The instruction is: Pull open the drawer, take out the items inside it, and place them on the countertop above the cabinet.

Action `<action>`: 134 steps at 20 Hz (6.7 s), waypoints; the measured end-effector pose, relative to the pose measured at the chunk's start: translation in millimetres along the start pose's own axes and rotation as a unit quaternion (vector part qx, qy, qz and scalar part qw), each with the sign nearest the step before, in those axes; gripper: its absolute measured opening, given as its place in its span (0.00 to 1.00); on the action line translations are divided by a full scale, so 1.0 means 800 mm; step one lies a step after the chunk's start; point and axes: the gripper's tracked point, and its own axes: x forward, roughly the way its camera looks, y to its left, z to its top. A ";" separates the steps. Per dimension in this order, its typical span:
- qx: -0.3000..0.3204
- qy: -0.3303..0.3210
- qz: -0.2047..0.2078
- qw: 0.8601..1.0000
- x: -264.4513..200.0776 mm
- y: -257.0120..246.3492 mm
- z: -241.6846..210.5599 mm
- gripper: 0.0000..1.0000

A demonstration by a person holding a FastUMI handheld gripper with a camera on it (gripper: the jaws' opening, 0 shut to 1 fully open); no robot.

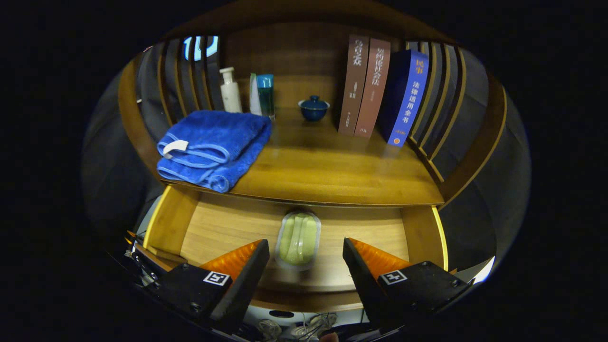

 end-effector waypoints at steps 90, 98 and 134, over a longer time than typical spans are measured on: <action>0.075 -0.363 0.075 0.926 -0.178 0.027 0.095 0.99; 0.066 -0.417 0.056 0.905 -0.217 0.039 -0.017 0.99; 0.046 -0.329 -0.006 0.943 0.001 0.035 -0.087 0.97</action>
